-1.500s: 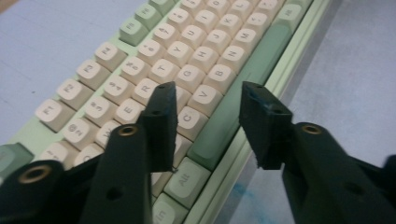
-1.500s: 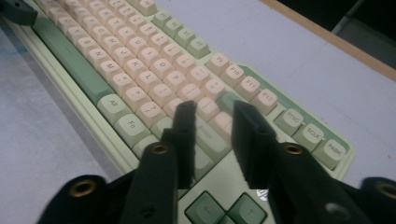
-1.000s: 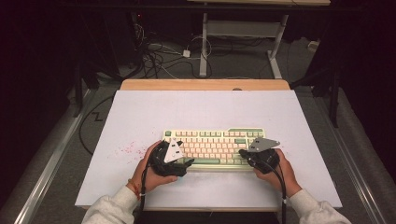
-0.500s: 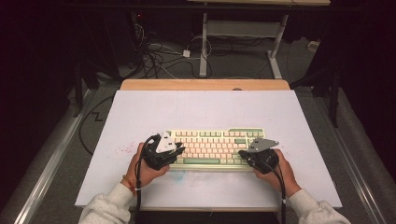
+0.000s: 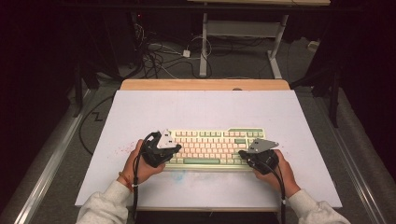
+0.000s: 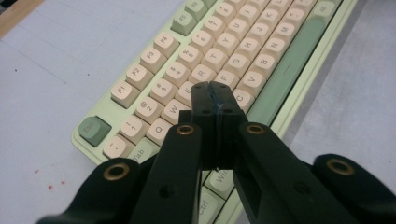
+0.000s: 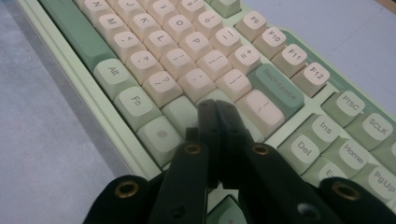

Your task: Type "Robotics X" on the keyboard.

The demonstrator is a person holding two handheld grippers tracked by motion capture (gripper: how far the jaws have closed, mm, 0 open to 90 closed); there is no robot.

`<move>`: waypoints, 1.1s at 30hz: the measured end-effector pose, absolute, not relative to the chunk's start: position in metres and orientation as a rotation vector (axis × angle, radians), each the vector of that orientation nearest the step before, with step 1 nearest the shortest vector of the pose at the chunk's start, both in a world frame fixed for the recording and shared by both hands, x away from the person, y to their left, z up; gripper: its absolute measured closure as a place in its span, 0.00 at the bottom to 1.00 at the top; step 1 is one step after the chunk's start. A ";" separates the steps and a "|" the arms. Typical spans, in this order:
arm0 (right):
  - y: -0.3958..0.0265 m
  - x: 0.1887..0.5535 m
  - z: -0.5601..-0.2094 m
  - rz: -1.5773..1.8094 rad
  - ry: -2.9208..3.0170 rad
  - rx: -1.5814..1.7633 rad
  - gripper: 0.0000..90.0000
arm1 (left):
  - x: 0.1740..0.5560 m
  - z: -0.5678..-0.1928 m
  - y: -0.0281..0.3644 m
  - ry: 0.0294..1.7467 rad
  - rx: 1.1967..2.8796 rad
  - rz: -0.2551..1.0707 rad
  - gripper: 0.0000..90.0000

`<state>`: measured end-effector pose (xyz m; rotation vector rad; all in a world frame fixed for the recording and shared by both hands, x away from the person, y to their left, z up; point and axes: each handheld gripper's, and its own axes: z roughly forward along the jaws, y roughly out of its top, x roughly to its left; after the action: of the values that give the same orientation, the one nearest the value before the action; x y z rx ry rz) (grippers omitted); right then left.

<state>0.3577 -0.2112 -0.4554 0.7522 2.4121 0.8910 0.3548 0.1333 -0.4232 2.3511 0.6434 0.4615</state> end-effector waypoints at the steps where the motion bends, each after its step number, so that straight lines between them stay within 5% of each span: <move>1: -0.211 0.357 -0.455 0.889 2.411 0.754 1.00 | 0.355 -0.423 0.133 0.643 2.359 0.460 0.97; 33: -0.210 0.357 -0.455 0.876 2.409 0.737 1.00 | 0.371 -0.445 0.102 0.620 2.507 0.411 0.97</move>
<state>0.3567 -0.2095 -0.4553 0.7370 2.4090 0.8756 0.3706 0.1025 -0.4445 2.5074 0.6204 0.4115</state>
